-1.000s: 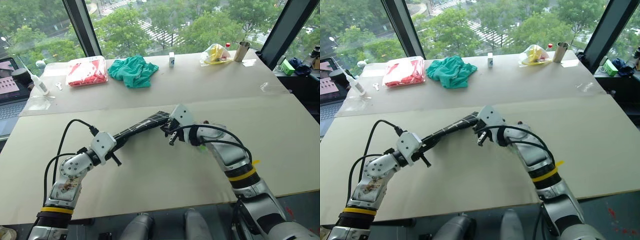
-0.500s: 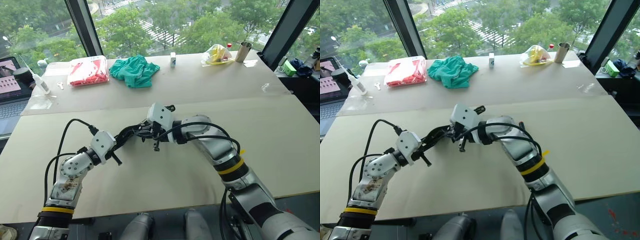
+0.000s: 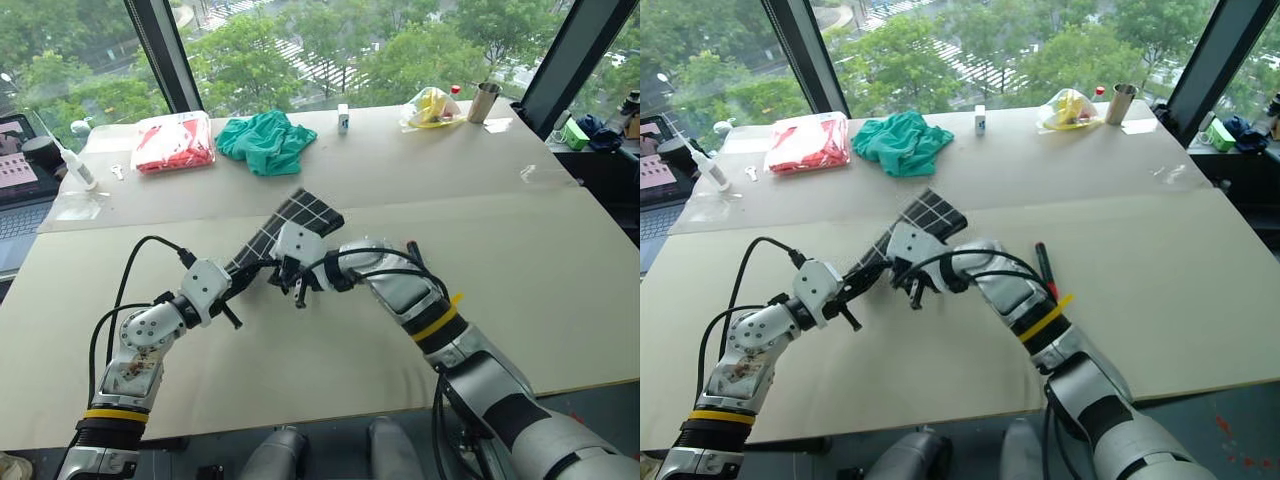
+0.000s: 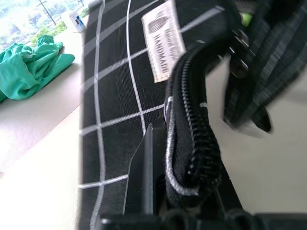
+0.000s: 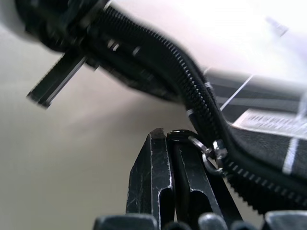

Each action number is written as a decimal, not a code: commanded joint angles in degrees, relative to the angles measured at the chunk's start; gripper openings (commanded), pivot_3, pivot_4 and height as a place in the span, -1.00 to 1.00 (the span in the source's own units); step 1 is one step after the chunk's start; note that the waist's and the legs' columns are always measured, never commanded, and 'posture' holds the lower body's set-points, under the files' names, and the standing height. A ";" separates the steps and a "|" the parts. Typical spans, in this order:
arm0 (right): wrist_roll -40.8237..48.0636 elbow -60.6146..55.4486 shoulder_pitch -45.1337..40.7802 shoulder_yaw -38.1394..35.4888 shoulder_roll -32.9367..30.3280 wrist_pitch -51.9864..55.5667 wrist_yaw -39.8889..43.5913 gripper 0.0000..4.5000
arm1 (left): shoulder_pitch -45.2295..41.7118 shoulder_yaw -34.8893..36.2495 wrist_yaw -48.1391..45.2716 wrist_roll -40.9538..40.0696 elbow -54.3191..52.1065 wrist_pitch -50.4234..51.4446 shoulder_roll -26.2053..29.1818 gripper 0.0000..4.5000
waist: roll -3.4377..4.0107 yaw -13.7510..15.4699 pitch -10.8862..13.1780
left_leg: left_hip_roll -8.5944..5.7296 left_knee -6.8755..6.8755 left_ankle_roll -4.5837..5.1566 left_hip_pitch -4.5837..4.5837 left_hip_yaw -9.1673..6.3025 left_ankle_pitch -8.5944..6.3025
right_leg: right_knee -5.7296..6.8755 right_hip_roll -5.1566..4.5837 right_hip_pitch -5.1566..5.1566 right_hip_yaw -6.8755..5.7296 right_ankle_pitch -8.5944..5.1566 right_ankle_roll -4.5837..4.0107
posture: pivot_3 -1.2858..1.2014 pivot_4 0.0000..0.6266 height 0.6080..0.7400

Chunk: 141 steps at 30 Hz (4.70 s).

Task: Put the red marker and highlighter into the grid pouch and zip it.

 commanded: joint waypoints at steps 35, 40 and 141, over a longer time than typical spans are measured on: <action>12.07 -21.93 18.62 -25.37 -31.09 19.85 -6.40 0.14 | 1.21 0.90 -1.44 -2.44 -3.58 -1.72 -0.37 -1.00 | -0.03 1.69 0.02 | 0.00 0.02 0.30 -0.02 0.40 -0.22 | -0.45 -0.18 0.12 0.04 0.05 0.07 | 0.03 -0.52 1.00; 11.92 -23.09 18.16 -27.76 -29.24 23.72 -12.99 0.14 | 1.73 0.81 -3.17 -4.36 -4.31 -2.58 -0.77 -1.00 | -0.03 1.75 0.02 | 0.03 0.01 0.30 -0.04 0.41 -0.23 | -0.48 -0.17 0.10 0.05 0.06 0.07 | 0.03 -0.52 1.00; -34.81 -10.81 7.61 9.45 -22.37 -47.00 -2.69 -0.79 | 0.20 -6.33 -7.07 4.60 -2.65 -5.34 0.57 -1.00 | -0.14 1.66 0.00 | 0.05 0.12 0.46 0.12 0.69 -0.42 | -0.57 -0.16 0.13 -0.06 0.19 0.26 | 0.03 -0.52 1.00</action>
